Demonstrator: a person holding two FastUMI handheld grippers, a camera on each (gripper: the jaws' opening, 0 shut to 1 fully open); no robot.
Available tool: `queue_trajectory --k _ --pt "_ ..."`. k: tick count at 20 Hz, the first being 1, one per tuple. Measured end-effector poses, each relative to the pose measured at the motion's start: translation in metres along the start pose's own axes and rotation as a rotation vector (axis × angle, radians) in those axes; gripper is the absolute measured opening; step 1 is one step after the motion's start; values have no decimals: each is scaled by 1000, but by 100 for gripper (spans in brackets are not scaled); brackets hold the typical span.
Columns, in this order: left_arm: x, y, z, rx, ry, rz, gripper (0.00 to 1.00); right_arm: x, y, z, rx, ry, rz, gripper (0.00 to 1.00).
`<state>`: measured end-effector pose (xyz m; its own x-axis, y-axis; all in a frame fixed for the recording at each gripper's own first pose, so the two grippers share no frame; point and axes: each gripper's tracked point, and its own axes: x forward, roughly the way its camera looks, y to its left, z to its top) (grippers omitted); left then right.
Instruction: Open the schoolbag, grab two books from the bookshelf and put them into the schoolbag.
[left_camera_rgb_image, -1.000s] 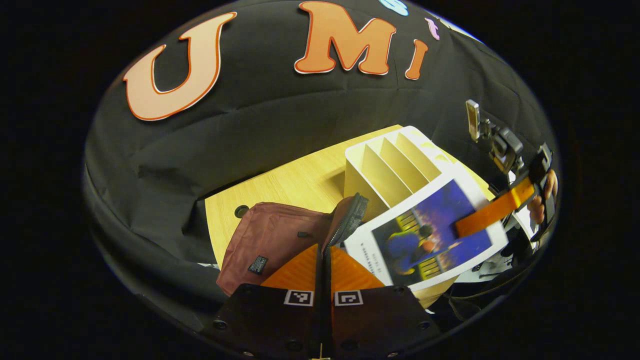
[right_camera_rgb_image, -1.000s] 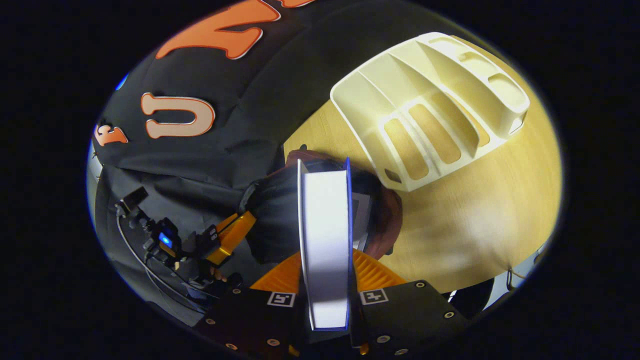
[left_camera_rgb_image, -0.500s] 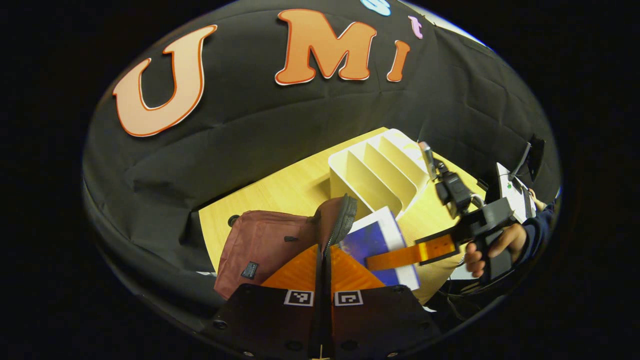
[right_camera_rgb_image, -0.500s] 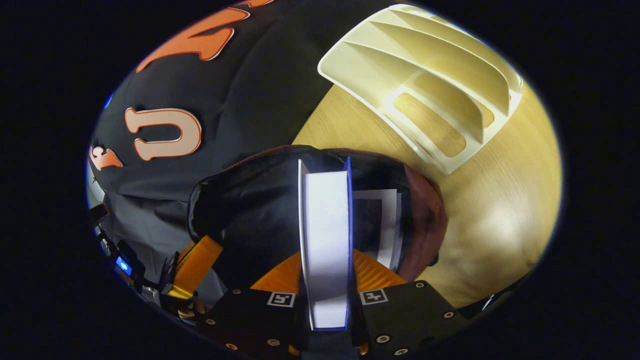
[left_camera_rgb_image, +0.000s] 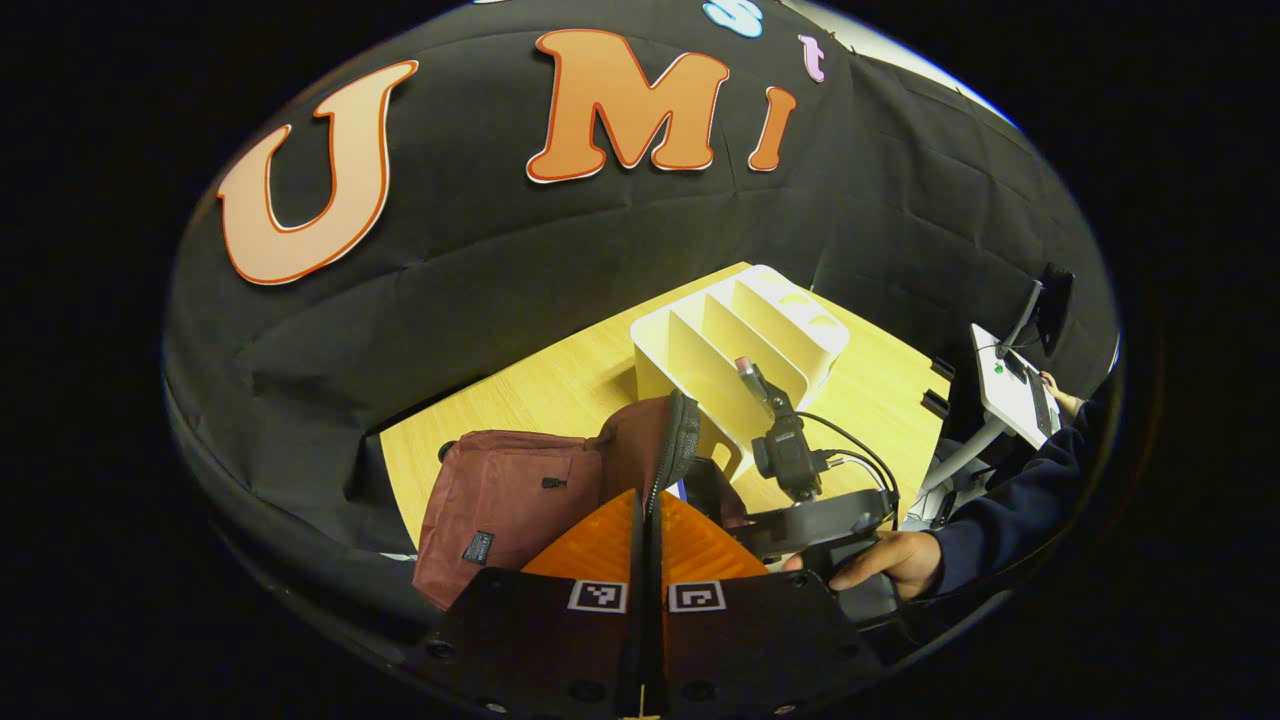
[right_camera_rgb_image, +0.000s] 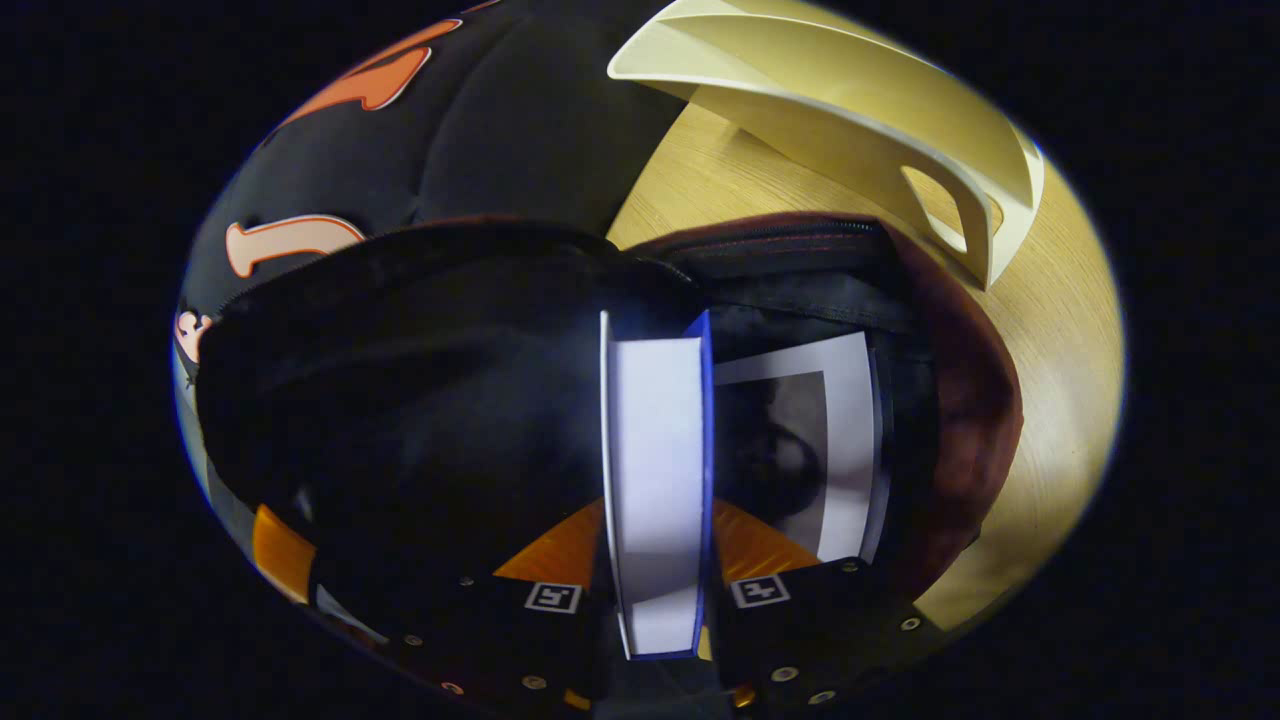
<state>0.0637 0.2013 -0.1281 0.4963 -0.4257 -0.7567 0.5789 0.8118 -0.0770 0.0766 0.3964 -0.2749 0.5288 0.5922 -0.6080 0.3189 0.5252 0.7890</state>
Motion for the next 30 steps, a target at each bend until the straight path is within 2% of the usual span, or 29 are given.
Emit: queue_trajectory --k 1,3,4,5,7,15,19,21,22,23,24,25,26,27,29,30 --pt "1 4 -3 -6 9 7 1 4 -1 -3 -9 4 -10 31" --pt "4 7 -4 -13 11 14 1 -6 -10 5 -60 -2 -78 57" --pt "6 10 -5 -10 16 25 1 -13 -13 10 -83 -7 -92 89" --pt "7 12 -7 0 28 37 1 -21 -15 17 -109 -13 -113 95" --pt "12 12 -11 17 38 49 1 -39 -18 33 -142 -39 -139 97" --pt "35 3 -35 95 91 143 1 -127 -13 122 -229 -220 -134 97" --pt "46 -18 -50 116 120 196 6 -179 -27 168 -342 -320 -181 97" --pt "58 -35 -58 92 124 195 16 -206 -33 187 -390 -355 -201 97" --pt "63 -44 -63 75 131 195 24 -219 -37 194 -409 -369 -210 97" --pt "70 -53 -67 60 136 195 28 -231 -40 204 -425 -384 -221 98" --pt "74 -63 -71 45 143 198 42 -242 -43 211 -445 -396 -226 97" --pt "78 -70 -73 37 150 210 45 -252 -48 219 -460 -414 -239 97" --pt "80 -78 -76 26 157 219 64 -262 -52 225 -479 -425 -242 98" --pt "82 -84 -78 16 160 235 64 -270 -56 230 -492 -436 -250 97" --pt "86 -104 -80 -17 156 237 87 -287 -62 239 -517 -447 -253 97" --pt "86 -114 -77 -29 143 242 90 -295 -64 243 -529 -456 -251 97"
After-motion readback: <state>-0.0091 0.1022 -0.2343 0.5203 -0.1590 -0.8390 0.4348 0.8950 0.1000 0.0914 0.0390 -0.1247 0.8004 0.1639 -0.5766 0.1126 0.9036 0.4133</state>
